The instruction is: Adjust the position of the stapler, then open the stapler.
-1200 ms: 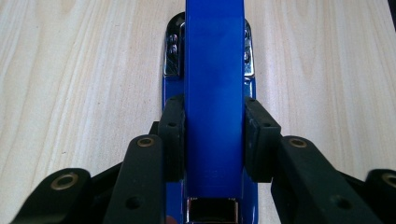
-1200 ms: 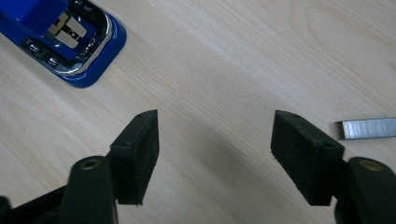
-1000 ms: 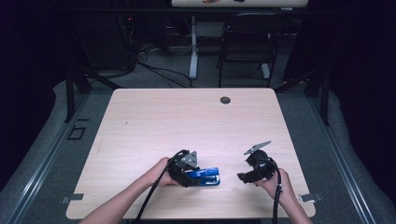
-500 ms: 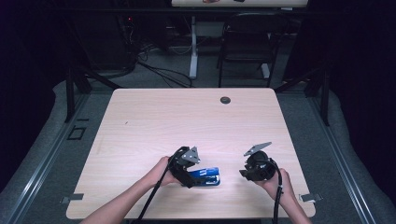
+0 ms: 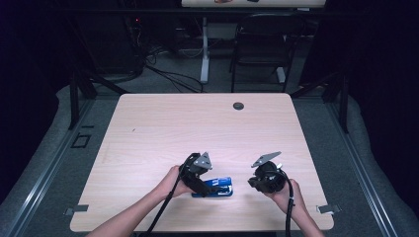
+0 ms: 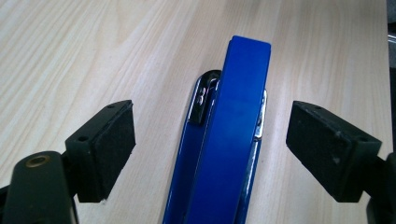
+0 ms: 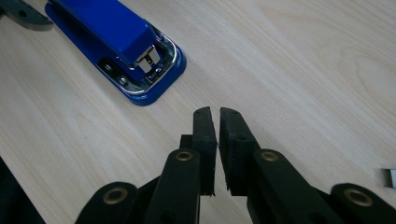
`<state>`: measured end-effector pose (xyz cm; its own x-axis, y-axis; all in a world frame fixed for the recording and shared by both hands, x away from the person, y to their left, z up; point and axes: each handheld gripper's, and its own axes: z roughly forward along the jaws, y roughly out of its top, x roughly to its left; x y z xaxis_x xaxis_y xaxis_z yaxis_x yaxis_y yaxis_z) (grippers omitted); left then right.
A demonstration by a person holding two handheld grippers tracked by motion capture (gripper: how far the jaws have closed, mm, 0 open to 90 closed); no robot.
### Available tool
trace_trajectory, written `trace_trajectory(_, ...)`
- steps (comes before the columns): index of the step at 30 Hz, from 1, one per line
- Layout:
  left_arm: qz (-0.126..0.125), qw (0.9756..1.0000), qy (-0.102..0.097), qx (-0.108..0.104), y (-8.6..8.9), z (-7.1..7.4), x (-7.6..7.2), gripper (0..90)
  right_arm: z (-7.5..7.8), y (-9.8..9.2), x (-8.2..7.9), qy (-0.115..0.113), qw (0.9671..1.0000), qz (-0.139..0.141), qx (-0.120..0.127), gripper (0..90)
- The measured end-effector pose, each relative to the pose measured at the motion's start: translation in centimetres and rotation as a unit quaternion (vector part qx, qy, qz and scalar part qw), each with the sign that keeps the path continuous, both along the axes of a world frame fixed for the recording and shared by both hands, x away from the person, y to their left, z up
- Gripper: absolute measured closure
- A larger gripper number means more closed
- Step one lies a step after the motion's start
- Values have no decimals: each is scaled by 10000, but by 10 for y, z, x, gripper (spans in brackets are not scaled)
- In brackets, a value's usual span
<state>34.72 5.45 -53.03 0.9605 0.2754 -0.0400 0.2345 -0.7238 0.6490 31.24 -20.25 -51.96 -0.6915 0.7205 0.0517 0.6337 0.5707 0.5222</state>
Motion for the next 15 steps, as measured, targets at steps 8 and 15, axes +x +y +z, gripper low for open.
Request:
trace_trajectory(8,-75,9999,-59,84,-16,1,-8,181,1,6,-2,7,9999,78,74,869)
trace_trajectory(15,-98,9998,-136,95,-23,-1,-9,303,-1,13,-3,105,9995,148,272,868)
